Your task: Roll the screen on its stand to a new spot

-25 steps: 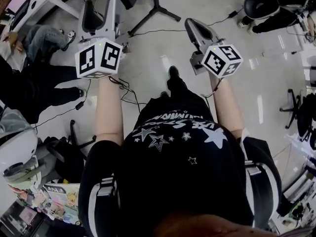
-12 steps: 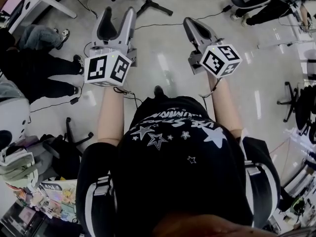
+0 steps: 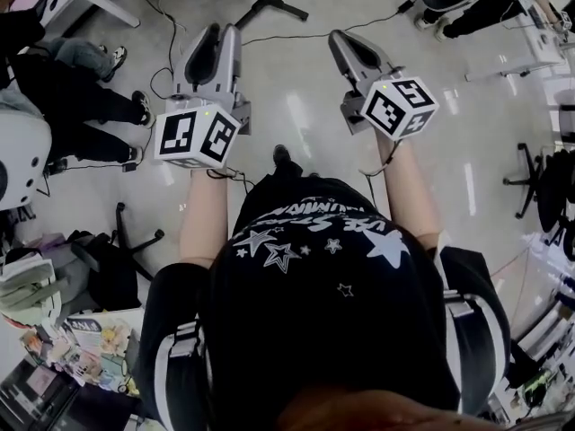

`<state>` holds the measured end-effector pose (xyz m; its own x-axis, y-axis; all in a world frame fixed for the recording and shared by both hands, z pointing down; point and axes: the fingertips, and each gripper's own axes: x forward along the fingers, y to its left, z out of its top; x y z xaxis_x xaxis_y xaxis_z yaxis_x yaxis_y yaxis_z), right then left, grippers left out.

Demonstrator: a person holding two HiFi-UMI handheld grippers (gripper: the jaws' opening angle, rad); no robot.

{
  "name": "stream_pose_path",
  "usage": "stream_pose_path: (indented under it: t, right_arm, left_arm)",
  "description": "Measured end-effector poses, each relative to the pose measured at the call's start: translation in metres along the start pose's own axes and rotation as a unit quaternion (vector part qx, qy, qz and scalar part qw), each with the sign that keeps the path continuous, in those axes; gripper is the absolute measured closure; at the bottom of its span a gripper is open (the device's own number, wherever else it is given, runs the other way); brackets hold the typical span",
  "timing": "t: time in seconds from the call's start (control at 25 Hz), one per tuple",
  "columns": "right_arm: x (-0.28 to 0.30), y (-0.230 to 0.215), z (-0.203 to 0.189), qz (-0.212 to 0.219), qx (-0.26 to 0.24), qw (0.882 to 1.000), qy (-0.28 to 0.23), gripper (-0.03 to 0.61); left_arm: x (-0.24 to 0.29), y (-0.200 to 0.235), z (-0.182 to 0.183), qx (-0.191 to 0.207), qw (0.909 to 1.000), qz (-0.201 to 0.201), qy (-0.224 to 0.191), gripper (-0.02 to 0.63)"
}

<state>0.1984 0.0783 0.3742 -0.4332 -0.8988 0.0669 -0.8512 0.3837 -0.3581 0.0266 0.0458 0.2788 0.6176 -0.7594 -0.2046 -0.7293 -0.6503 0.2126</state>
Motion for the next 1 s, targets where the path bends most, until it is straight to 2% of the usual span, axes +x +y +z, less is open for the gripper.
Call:
stream_pose_path:
  t: [0.32,0.44,0.6,0.76,1.0]
  right_arm:
    - [-0.035,0.034,-0.007,0.017,-0.007,1.000,0.004,0.572]
    - [-0.045,0.038,-0.012,0.031,-0.010,0.999,0.007,0.572]
    - [-0.058,0.054,-0.018,0.044,-0.023,0.999,0.007,0.572]
    - [-0.068,0.062,-0.022,0.036,-0.052,0.998,0.007,0.572]
    - [-0.074,0.067,-0.027,0.048,-0.066,0.997,0.008,0.572]
  left_arm:
    - [-0.054,-0.027,0.011,0.006,0.9998,0.020,-0.005,0.569]
    - [-0.065,-0.040,0.005,0.003,0.9996,0.027,-0.001,0.600]
    - [-0.086,-0.052,0.003,0.023,0.9991,0.035,0.005,0.603]
    - [-0.110,-0.053,0.003,0.038,0.9980,0.049,0.011,0.603]
    - [-0.113,-0.057,-0.006,0.026,0.9980,0.055,0.018,0.603]
